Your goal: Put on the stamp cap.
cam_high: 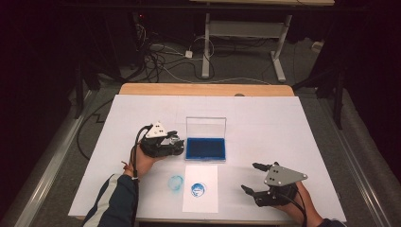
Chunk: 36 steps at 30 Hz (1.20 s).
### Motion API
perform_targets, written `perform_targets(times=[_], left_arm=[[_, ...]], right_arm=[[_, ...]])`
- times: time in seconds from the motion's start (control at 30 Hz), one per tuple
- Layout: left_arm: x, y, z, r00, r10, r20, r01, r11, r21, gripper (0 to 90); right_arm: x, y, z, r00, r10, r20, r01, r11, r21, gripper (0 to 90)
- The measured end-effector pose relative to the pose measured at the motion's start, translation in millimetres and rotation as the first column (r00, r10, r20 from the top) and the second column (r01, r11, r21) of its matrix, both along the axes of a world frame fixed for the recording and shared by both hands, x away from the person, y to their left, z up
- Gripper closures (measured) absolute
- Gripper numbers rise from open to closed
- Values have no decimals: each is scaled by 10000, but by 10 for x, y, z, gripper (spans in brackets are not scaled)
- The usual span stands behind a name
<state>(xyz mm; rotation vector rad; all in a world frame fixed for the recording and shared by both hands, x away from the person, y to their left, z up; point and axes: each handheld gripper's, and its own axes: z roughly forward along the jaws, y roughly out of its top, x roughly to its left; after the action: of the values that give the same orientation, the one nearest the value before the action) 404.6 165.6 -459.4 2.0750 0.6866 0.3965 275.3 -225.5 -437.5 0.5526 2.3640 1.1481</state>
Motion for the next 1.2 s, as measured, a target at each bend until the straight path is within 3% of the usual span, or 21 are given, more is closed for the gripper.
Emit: perform_targets(times=[0.27, 0.4, 0.47, 0.53, 0.63, 0.83, 1.07, 1.2], left_arm=[[-53, 1, 77, 9986, 212, 487, -221, 9996, 165, 363], [-96, 44, 147, 9950, 429, 904, -399, 9986, -345, 331], [-121, 46, 188, 9927, 516, 1090, -484, 9983, -321, 259], [-159, 49, 227, 9905, 323, 1335, -253, 9982, -537, 288], [-210, 12, 272, 9830, 385, 1795, -331, 9989, -329, 284], [-270, -6, 324, 9735, 419, 2247, -347, 9987, -361, 240], [-327, -48, 355, 9734, -114, 2287, 114, 9999, 11, 229], [-412, -107, 398, 9681, -340, 2481, 259, 9990, 357, 226]], right_arm=[[-3, 2, 1, 10000, 19, 33, -19, 10000, -46, 227], [-15, 15, 5, 9999, 50, 137, -47, 9998, -199, 227], [-20, 20, 7, 9999, 59, 161, -56, 9998, -206, 227], [-22, 20, 8, 9998, 40, 197, -35, 9997, -225, 227], [-13, 17, 12, 9999, 26, 144, -24, 9999, -127, 227], [-5, 29, 8, 9998, -8, 179, 10, 9999, -103, 223], [13, 13, 17, 9996, -95, 262, 95, 10000, 25, 223], [4, 23, 19, 9995, -7, 318, 8, 10000, -28, 226]])
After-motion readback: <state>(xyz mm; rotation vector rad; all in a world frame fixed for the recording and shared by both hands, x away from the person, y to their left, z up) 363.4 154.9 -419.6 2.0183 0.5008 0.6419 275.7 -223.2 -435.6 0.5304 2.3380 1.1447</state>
